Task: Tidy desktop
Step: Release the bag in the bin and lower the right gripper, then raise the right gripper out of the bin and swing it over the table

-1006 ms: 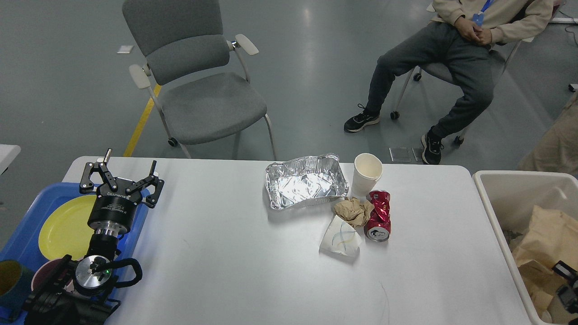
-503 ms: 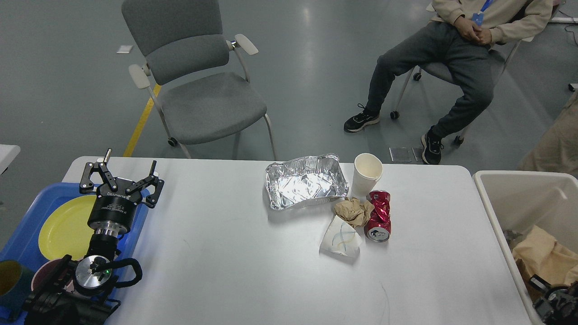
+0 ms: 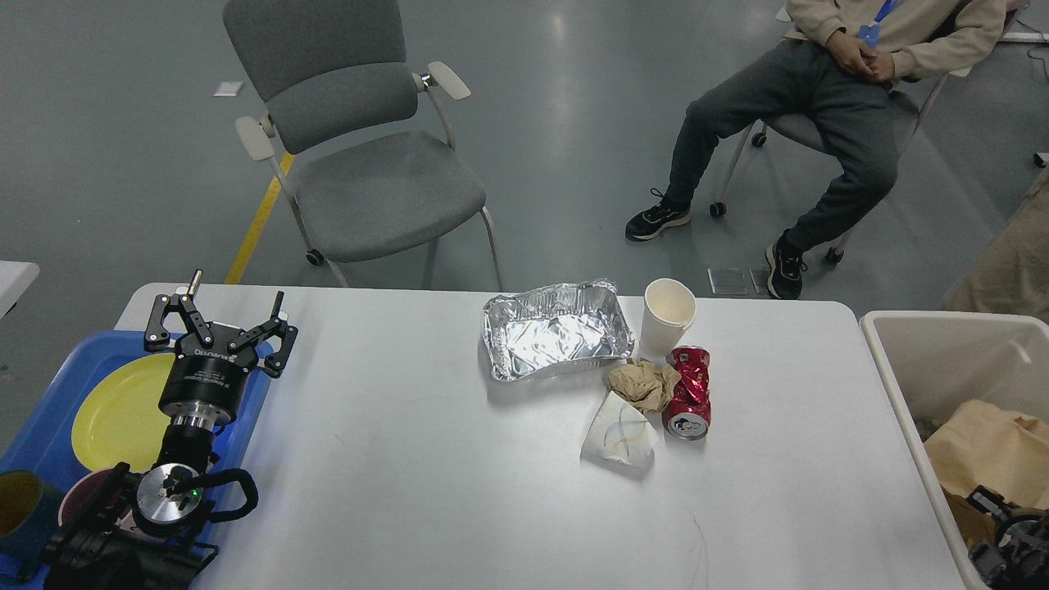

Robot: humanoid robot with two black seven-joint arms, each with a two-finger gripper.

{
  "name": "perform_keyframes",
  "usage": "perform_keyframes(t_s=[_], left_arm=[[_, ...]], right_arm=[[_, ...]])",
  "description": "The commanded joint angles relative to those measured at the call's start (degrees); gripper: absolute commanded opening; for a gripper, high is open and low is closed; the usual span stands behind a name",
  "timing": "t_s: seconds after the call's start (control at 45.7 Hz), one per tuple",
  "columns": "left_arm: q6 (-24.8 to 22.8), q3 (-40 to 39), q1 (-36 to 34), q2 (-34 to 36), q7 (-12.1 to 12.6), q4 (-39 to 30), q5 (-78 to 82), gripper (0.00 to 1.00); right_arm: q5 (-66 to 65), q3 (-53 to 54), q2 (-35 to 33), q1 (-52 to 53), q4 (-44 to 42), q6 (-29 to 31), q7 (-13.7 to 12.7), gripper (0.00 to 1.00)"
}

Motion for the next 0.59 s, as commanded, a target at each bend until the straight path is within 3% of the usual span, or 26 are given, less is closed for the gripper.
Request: perform_keyframes(t_s=[0.0,0.35,0.568], left_arm=[[0.0,0.0,0.0,0.0,0.0,0.0,0.0,0.96],[0.0,0.0,0.0,0.0,0.0,0.0,0.0,0.96],[0.0,0.0,0.0,0.0,0.0,0.0,0.0,0.96]], right_arm=[[0.0,0.0,0.1,0.0,0.2,-0.2,-0.1,1.00],[-0.4,0.0,-1.1,1.3,2.3,1.2,-0.1,1.00],[-4.1,-3.7,-10.0,14.8,16.7,7.9,-0.2,1.00]])
